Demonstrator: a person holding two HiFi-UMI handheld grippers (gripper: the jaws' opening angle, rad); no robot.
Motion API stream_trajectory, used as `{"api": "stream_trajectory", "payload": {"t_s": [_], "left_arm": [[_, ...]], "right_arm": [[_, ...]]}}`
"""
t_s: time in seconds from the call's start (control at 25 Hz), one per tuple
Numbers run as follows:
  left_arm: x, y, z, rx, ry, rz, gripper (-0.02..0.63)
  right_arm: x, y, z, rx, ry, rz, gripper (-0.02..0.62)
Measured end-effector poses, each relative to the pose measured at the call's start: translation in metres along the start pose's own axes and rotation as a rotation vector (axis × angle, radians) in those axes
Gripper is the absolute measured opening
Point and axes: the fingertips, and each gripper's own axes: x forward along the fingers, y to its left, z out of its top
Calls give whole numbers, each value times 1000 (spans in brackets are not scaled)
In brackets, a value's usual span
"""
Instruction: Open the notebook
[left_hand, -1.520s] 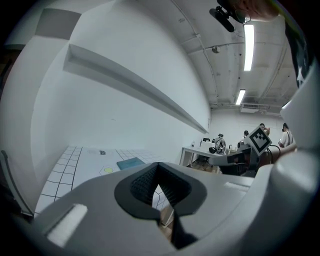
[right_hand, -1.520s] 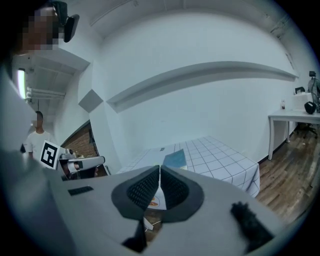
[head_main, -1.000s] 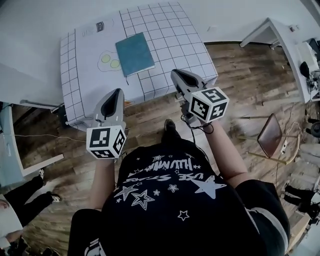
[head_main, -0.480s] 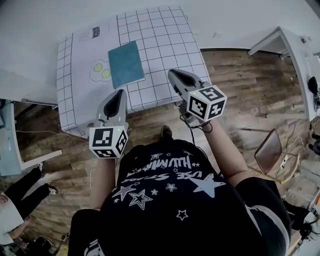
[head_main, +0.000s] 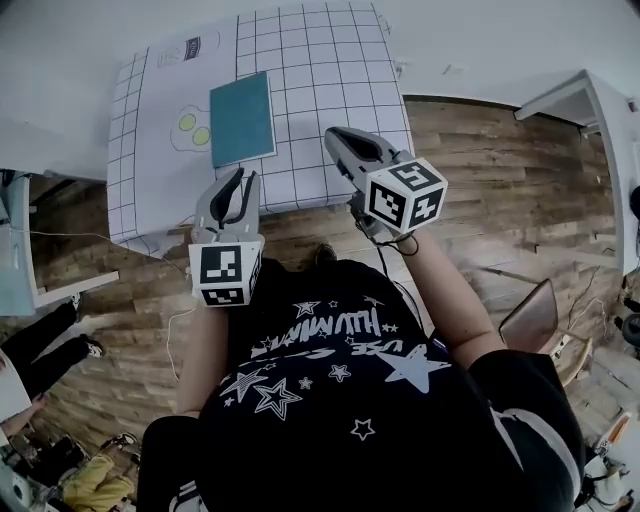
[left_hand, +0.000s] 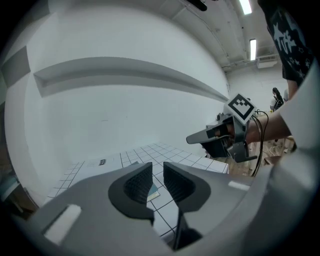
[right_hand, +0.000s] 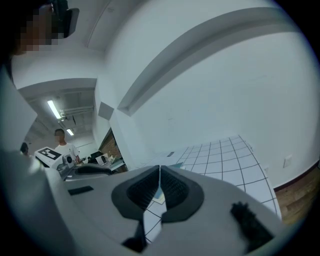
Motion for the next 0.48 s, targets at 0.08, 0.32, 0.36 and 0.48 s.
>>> {"api": "stream_trajectory", "payload": {"t_s": [0.08,0.32,0.36,0.48], "left_arm": [[8,-4,-10,48,40,9,91],[45,-15,-44,195,151,26,141],[52,-15,-48,218,163,32,146],[71,-12,-60,286,201,57,169]], "right_arm": [[2,-5,1,10,-7,5,17],[-4,-21,-7,59,-12,-21,17],[-6,-25,-10,67,-12,-31,18],[-10,-36,-17,90,-9,-67,18]]}}
